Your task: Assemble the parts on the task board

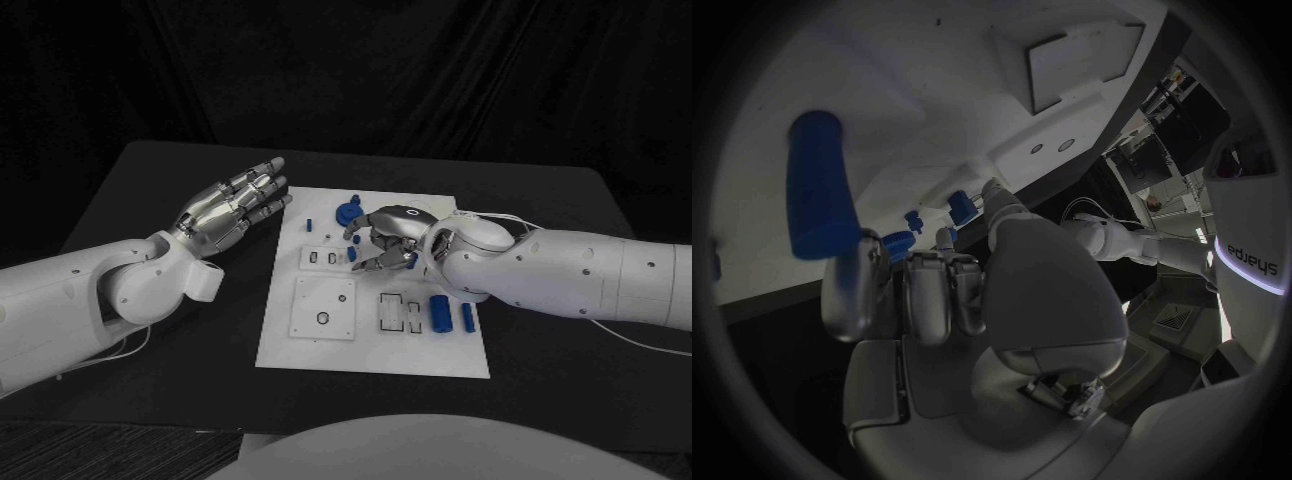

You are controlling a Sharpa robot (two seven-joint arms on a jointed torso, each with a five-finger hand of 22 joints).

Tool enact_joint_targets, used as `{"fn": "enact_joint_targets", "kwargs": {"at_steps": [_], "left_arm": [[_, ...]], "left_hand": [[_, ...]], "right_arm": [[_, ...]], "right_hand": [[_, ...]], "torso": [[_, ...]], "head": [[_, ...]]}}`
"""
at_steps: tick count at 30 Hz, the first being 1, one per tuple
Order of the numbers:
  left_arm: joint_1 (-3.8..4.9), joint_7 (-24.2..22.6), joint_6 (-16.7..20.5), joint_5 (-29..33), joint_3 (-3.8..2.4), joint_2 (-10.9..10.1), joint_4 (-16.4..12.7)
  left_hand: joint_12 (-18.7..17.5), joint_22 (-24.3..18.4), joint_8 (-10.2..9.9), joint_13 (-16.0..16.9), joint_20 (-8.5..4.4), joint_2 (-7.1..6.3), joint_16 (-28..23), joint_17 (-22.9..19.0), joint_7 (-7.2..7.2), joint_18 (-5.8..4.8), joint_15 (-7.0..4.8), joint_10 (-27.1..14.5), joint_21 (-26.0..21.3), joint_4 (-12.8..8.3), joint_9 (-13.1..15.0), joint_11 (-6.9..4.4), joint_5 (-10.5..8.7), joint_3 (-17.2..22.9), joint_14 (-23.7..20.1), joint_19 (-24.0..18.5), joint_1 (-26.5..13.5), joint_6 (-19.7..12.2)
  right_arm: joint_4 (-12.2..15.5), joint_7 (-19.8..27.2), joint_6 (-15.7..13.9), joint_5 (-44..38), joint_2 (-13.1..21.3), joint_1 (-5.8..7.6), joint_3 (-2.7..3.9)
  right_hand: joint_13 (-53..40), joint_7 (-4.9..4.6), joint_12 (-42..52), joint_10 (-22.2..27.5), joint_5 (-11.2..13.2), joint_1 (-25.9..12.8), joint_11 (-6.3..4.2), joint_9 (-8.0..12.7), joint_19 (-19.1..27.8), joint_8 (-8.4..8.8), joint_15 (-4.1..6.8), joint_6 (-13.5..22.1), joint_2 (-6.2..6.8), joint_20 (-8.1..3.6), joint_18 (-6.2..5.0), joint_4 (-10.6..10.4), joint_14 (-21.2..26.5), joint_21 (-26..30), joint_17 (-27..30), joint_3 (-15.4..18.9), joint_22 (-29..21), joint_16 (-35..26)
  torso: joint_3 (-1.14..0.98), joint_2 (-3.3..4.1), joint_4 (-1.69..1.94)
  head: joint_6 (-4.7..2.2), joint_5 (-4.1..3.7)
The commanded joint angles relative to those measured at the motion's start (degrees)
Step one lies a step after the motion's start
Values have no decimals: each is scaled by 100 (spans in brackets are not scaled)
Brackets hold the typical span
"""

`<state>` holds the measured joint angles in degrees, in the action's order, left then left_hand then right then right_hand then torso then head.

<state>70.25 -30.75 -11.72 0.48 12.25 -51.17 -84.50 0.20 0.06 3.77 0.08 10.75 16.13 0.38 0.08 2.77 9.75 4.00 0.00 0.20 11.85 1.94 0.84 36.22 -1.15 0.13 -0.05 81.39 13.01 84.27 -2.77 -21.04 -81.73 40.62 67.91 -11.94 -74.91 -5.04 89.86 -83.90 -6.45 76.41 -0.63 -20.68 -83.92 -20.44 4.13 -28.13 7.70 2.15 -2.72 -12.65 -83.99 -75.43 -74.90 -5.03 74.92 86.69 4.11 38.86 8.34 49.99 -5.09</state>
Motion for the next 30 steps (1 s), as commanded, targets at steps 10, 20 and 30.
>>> {"fn": "enact_joint_targets", "kwargs": {"at_steps": [10, 20, 30], "left_arm": [[-6, -157, 79, 2, -6, 50, -34], [96, -506, 410, 2, -11, 20, -194], [516, -57, 718, -948, -13, 240, -137]], "left_hand": [[-20, -6, 31, -8, -7, -207, -38, -8, 56, 62, -56, 0, -20, -299, 5, 108, -129, 118, -13, 5, 101, 16], [124, -4, 68, 210, 50, -465, 1, 25, 86, 68, 21, 396, -18, -1025, 8, 358, -704, 631, 19, 8, -176, 40], [793, 483, 94, 1832, 268, -664, 1064, 1242, -31, 36, 348, 2267, 826, -35, 38, 841, -1002, 252, 1904, 1442, -356, 305]], "right_arm": [[943, 627, -1609, -30, 832, 791, 6], [1230, 1240, -2186, 89, 1446, 1333, 5], [952, 1898, -2358, 85, 1510, 1064, 4]], "right_hand": [[-1509, 7, 14, -610, 353, -640, 17, 187, -49, -229, -5, -185, 297, 6, -44, -440, -497, -27, -1093, 261, 1089, -5], [-1509, 37, 14, -610, 290, -706, -6, 196, -122, -481, 12, -499, -68, -1, -8, -421, -525, -202, -1192, 28, 1141, 78], [-1509, 77, 14, -610, 46, -729, -39, 175, -212, -744, 35, -889, -208, -20, 36, -414, -551, -421, -1288, -61, 1202, 158]], "torso": [[-4, -9, -8], [-38, -35, -38], [-146, -237, -274]], "head": [[1, -42], [-176, -158], [-223, 125]]}}
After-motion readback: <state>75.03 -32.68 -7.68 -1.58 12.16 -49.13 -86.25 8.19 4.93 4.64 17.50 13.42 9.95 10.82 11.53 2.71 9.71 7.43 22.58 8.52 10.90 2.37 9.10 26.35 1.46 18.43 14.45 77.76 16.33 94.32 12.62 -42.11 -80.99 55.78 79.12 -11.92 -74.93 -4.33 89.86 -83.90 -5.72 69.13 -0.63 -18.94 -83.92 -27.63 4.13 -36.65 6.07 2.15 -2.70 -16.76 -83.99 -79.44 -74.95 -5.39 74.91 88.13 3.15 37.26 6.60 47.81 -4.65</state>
